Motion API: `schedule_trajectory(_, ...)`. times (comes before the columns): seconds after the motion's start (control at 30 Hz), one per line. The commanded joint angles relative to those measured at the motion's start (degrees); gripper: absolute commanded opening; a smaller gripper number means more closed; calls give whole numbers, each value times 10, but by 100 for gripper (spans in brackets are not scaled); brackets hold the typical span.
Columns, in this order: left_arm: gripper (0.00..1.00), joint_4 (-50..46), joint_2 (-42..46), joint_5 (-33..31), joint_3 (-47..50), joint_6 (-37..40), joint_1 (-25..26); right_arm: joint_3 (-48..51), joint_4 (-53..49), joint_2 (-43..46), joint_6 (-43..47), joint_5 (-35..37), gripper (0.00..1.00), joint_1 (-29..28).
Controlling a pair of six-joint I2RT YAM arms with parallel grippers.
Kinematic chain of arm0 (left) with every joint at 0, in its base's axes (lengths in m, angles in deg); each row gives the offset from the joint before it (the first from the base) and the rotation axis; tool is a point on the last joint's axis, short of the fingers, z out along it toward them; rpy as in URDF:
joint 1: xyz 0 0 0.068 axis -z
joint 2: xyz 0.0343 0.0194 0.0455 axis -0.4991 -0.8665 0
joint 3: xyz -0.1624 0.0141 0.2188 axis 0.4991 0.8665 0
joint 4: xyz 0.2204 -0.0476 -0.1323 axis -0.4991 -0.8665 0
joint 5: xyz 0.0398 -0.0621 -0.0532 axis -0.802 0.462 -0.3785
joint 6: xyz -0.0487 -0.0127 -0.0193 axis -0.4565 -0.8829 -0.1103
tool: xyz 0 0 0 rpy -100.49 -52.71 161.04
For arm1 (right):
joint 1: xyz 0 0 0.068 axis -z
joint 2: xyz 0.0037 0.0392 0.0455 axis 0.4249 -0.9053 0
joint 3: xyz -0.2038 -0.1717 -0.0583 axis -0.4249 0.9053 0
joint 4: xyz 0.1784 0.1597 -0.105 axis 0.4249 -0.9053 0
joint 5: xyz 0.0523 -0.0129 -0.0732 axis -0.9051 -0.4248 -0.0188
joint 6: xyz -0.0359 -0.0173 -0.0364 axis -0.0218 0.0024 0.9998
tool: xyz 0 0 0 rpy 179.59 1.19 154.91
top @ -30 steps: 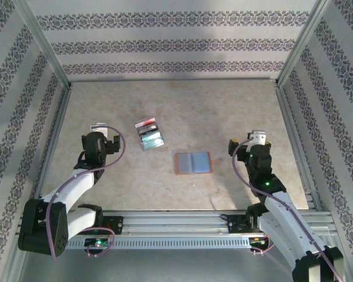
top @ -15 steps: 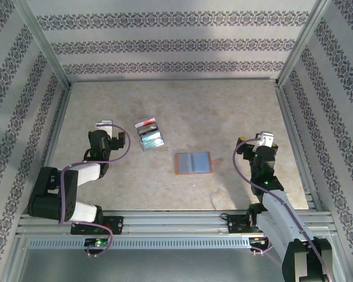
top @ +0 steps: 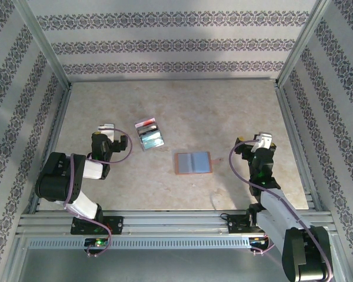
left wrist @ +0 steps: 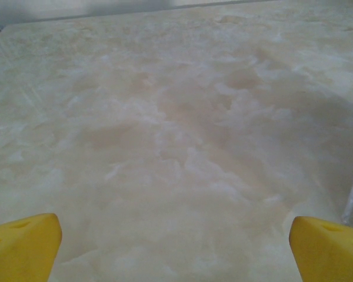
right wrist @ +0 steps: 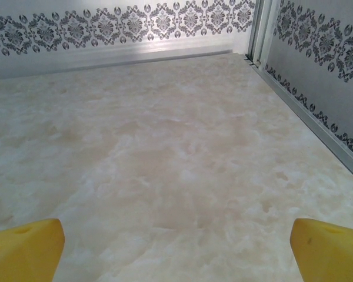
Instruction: Take the credit cards out of the card holder
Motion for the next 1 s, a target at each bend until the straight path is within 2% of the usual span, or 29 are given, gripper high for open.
schedule_trajectory(0.0, 99, 24, -3, 5, -12, -14, -17, 10, 67, -30, 12, -17, 98, 7)
schedule_trajectory(0.43, 99, 29, -2, -12, -10, -18, -18, -11, 254, -203, 44, -65, 98, 8)
schedule_trajectory(0.67, 99, 30, -2, -14, -9, -19, -18, -19, 324, -271, 62, -79, 98, 8)
schedule_trajectory(0.97, 99, 28, -2, -12, -10, -18, -18, -28, 443, -399, 63, -88, 98, 10)
